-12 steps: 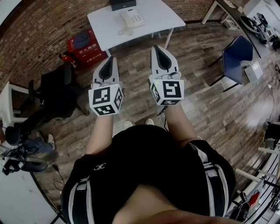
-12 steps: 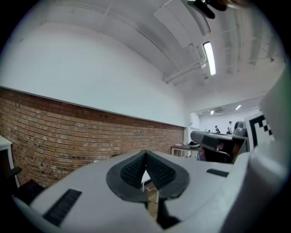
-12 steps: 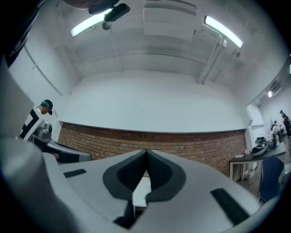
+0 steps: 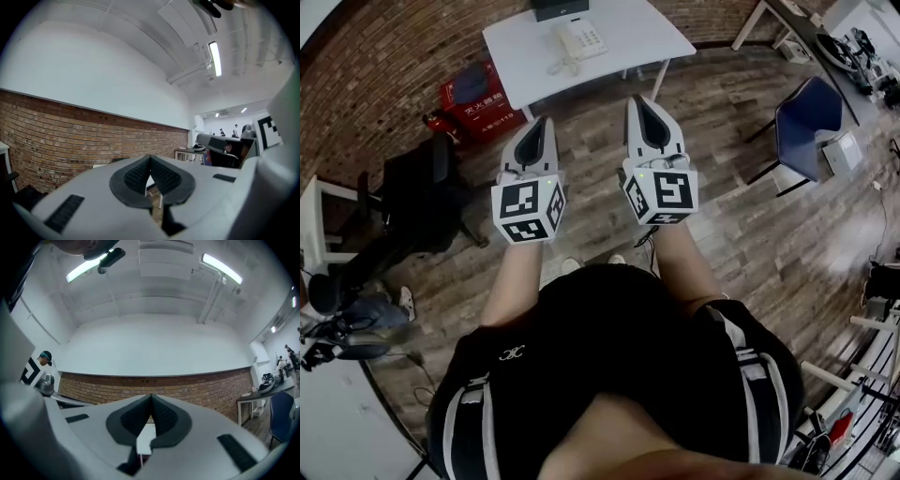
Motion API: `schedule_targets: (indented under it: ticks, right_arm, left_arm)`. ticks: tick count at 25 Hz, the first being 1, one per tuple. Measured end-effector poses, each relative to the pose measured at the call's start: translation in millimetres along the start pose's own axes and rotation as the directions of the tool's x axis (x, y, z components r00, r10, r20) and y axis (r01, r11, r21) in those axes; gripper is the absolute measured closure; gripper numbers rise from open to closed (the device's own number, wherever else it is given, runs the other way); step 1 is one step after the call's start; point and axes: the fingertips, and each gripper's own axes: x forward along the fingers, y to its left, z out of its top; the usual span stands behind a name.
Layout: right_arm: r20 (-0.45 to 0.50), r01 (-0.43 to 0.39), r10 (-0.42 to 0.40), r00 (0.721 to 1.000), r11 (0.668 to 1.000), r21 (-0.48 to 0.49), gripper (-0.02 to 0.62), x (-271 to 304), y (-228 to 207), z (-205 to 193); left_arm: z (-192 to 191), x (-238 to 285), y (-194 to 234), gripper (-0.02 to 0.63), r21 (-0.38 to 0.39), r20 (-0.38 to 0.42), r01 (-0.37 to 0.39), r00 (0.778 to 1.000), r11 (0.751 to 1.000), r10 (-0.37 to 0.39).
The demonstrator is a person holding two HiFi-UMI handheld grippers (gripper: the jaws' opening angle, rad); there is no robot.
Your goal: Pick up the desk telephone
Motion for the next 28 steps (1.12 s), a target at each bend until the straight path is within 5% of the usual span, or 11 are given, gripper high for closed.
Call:
schedule_targets:
  ticks: [15,28]
  right_arm:
    - [0.013,-0.079,0.079,0.997,0.997,0.014,0.597,-10.6,-58.6,-2.0]
    - [-0.006,-0.101,0.101,0.995,0.995,0.000,0.597,6.6,-64.1,-25.9]
  left_arm:
    - [-5.8,35.5,-63.1,0.604,-0.017,0.013,-0.029,0.999,0.999,0.029]
    - [-14.5,53.4,-55.5,0.604,-0.007,0.009,-0.045,0.999,0.999,0.046]
